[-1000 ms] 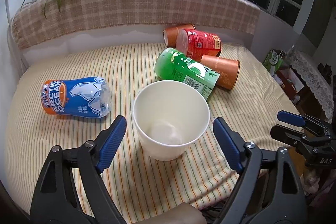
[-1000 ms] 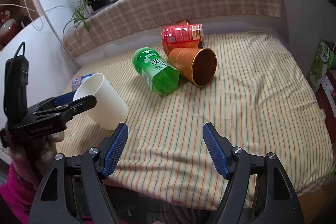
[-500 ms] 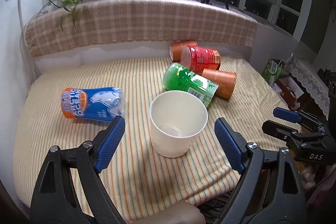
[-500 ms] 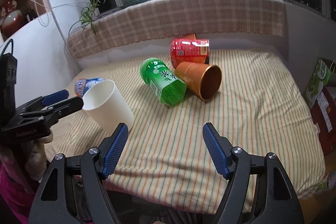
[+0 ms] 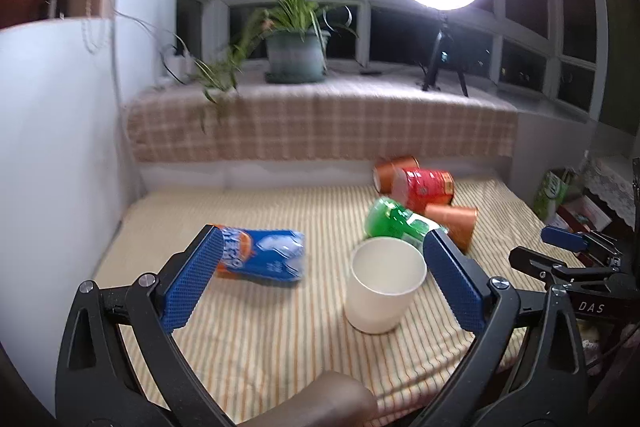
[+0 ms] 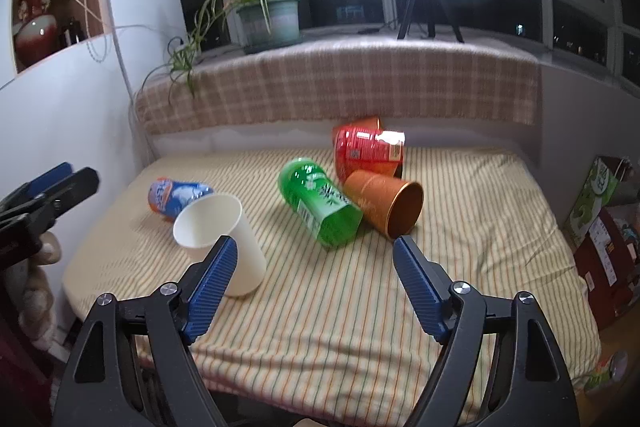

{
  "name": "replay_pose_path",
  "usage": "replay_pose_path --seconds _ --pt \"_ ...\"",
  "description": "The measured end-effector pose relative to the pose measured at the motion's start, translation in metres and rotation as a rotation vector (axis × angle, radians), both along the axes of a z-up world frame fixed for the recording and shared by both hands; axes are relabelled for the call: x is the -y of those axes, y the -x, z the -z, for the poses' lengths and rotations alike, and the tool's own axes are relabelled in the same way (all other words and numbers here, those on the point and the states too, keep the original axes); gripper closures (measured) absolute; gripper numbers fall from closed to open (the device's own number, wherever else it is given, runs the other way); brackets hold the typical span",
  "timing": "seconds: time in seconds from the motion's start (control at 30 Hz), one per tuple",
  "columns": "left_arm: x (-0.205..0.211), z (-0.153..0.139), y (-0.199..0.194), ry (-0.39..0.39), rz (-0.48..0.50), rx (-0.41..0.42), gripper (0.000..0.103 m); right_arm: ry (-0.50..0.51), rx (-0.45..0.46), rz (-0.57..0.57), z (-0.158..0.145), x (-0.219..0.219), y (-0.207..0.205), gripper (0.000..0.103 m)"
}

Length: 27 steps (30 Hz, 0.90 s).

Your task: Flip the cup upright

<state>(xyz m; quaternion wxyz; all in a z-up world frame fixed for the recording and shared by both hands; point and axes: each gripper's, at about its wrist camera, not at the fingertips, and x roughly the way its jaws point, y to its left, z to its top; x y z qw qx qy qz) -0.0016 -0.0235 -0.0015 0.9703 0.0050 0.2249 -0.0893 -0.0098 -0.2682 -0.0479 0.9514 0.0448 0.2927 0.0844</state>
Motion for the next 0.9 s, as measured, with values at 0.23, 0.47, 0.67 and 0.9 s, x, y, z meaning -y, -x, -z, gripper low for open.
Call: replay_pose_path --seconds 0.23,0.47,0.67,0.9 --pt "-0.007 -0.006 0.012 0.005 -0.052 0.046 0.001 0.034 0.072 0.055 -0.008 -0.003 0.007 0.017" --pt "-0.008 -0.007 0.019 -0.009 -0.066 0.060 0.000 0.085 0.135 0.086 -0.013 -0.008 0.017 0.012" --pt "-0.007 -0.009 0.023 -0.017 -0.078 0.077 0.000 0.096 0.151 0.092 -0.014 -0.009 0.017 0.012" --pt "-0.006 -0.010 0.024 -0.023 -0.081 0.082 0.000 0.089 0.152 0.102 -0.014 -0.007 0.016 0.012"
